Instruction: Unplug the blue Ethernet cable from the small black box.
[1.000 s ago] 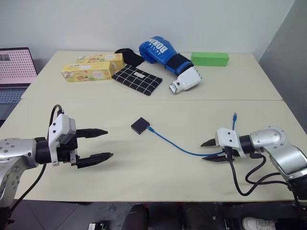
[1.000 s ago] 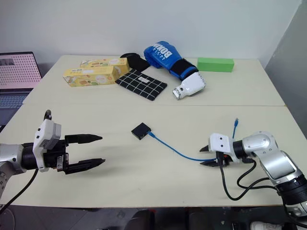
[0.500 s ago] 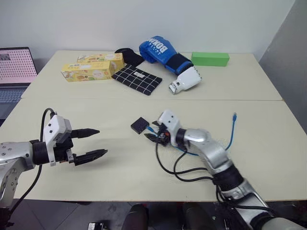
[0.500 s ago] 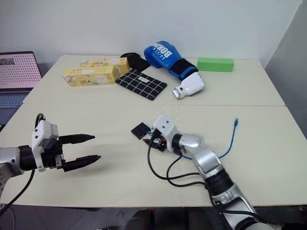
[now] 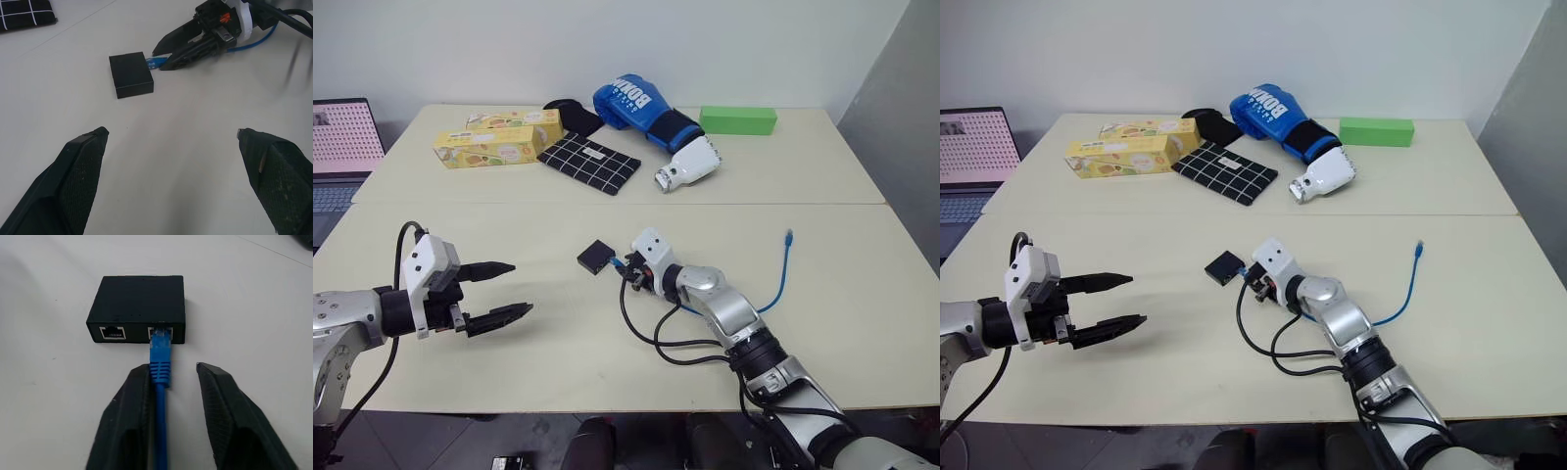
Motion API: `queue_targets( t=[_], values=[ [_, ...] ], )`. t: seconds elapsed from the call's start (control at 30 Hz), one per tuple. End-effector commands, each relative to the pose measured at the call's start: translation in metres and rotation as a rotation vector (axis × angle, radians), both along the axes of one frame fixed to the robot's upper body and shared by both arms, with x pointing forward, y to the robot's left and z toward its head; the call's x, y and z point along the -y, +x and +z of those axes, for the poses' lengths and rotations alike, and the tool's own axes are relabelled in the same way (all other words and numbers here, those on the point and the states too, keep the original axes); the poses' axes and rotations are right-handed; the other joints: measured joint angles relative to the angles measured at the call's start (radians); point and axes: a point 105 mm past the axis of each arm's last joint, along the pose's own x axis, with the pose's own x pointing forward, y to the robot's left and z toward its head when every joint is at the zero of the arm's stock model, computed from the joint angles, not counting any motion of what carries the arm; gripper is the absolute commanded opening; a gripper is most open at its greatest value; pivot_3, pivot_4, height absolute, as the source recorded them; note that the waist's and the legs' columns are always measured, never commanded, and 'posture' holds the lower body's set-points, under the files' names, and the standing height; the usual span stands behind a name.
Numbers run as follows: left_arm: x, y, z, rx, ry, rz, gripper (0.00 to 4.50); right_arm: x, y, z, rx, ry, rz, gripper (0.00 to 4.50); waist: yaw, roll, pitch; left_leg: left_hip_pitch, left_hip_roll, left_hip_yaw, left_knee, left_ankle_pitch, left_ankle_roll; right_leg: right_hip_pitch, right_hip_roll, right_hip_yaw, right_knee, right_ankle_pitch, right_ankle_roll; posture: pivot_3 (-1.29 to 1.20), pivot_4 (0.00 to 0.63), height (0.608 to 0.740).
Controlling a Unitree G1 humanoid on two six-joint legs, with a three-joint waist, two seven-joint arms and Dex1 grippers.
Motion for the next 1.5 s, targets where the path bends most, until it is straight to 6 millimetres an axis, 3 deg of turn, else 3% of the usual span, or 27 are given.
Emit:
queue_targets(
  t=[0.03, 0.1, 0.23, 0.4, 0.63, 0.8, 1.13, 1.23, 1.5],
  values=[
    [-0.007, 0.006, 0.007, 0.028, -0.021, 0.060, 4.50, -0.005, -0.005, 0.006, 0.048, -0.005, 0.035, 0.42, -0.004, 0.000, 0.000, 0.000, 0.000, 0.000, 0.000, 0.000, 0.000, 0.000, 0.000, 0.000, 0.000, 0.000, 0.000, 0.00, 0.150, 0.740],
    [-0.009, 0.008, 0.007, 0.009, -0.065, 0.081, 4.50, -0.001, -0.006, 0.011, 0.092, -0.018, 0.060, 0.10, -0.004, 0.000, 0.000, 0.000, 0.000, 0.000, 0.000, 0.000, 0.000, 0.000, 0.000, 0.000, 0.000, 0.000, 0.000, 0.00, 0.150, 0.740],
    [-0.009, 0.010, 0.004, -0.065, -0.175, 0.091, 4.50, 0.027, -0.011, 0.031, 0.248, -0.068, 0.150, 0.08, 0.000, 0.000, 0.000, -0.001, 0.000, 0.000, 0.000, 0.000, 0.000, 0.000, 0.000, -0.001, 0.000, 0.000, 0.000, 0.00, 0.150, 0.740],
    [0.025, 0.007, 0.001, -0.146, -0.289, -0.018, 4.50, 0.042, -0.040, 0.057, 0.495, -0.147, 0.391, 0.07, 0.000, 0.000, 0.000, -0.001, 0.000, 0.001, 0.001, 0.000, 0.000, 0.000, -0.001, 0.000, -0.001, 0.000, 0.000, 0.00, 0.150, 0.740],
    [0.061, -0.002, -0.005, -0.262, -0.385, -0.133, 4.50, 0.043, -0.065, 0.071, 0.704, -0.259, 0.620, 0.07, -0.010, 0.000, 0.000, 0.000, 0.001, 0.001, 0.000, 0.000, 0.000, 0.000, 0.000, 0.000, 0.000, 0.000, 0.000, 0.00, 0.150, 0.740],
    [0.079, -0.005, -0.004, -0.298, -0.453, -0.175, 4.50, 0.040, -0.071, 0.076, 0.751, -0.273, 0.664, 0.06, -0.009, 0.000, 0.000, 0.000, 0.001, 0.001, 0.001, 0.000, 0.000, 0.001, 0.000, 0.000, 0.000, 0.000, 0.000, 0.00, 0.150, 0.740],
    [0.088, -0.003, -0.015, -0.325, -0.514, -0.138, 4.50, 0.036, -0.068, 0.089, 0.819, -0.267, 0.658, 0.06, -0.005, -0.001, 0.000, 0.000, 0.001, 0.000, 0.001, 0.000, 0.000, 0.002, -0.001, 0.001, 0.000, 0.000, 0.000, 0.00, 0.150, 0.740],
    [0.088, 0.002, -0.013, -0.323, -0.537, -0.130, 4.10, 0.034, -0.070, 0.091, 0.835, -0.261, 0.666, 0.06, -0.002, -0.001, 0.000, 0.000, 0.001, 0.000, 0.001, 0.000, 0.000, 0.002, -0.001, 0.000, 0.000, 0.000, 0.000, 0.00, 0.150, 0.740],
    [0.094, 0.005, -0.010, -0.329, -0.575, -0.140, 2.35, 0.029, -0.074, 0.095, 0.899, -0.266, 0.680, 0.06, 0.002, -0.001, 0.000, 0.000, 0.001, 0.000, 0.001, 0.000, -0.001, 0.002, -0.002, 0.000, 0.000, 0.000, 0.000, 0.00, 0.150, 0.740]
  ],
)
